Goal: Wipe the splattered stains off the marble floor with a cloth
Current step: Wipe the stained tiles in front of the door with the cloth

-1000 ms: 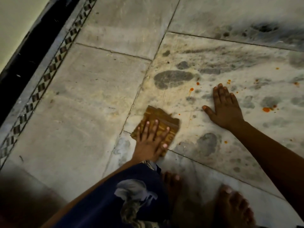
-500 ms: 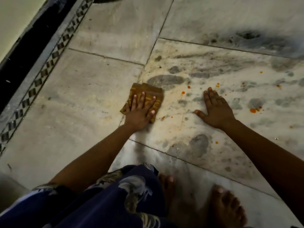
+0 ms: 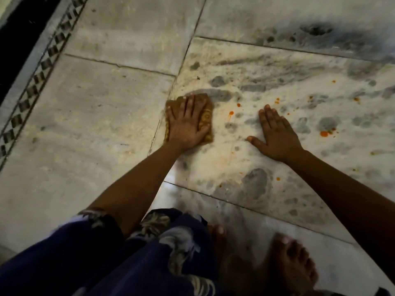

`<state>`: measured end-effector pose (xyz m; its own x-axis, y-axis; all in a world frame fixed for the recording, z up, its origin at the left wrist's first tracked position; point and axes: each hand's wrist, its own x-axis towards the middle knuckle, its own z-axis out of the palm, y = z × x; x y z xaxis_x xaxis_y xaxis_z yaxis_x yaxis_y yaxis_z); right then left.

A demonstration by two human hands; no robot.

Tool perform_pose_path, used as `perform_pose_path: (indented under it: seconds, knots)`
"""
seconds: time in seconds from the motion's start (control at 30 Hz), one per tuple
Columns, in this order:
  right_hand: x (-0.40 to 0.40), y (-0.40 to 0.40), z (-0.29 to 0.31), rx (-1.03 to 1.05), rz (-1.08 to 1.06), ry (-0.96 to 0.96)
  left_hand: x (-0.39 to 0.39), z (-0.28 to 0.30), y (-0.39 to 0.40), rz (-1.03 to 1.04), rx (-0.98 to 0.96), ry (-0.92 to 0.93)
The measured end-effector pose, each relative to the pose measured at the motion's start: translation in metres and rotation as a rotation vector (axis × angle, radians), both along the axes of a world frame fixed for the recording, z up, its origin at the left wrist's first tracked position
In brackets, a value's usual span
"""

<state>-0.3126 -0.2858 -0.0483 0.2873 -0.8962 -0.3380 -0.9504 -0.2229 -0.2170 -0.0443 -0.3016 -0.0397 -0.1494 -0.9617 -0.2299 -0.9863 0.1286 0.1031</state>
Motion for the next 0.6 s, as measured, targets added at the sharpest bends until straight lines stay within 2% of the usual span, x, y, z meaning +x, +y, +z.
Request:
perform_pose_path:
  seconds: [0.1,0.27,0.33,0.5,0.6]
  knots:
    - [0.000,0.001,-0.001,0.010,-0.005,0.002,-0.006,-0.003,0.015,-0.149,-0.014,-0.056]
    - [0.001,0.003,-0.005,-0.016,-0.014,-0.028,0.025,-0.013,0.120,-0.423,-0.080,-0.023]
    - [0.002,0.004,-0.004,-0.034,-0.016,-0.023,0.042,-0.013,0.114,-0.368,-0.104,-0.032]
    - [0.002,0.001,0.002,0.014,-0.001,0.006,0.050,-0.007,0.029,-0.096,-0.089,-0.082]
    - [0.001,-0.005,0.011,0.083,0.028,0.055,0.044,-0.005,0.032,-0.115,-0.097,-0.082]
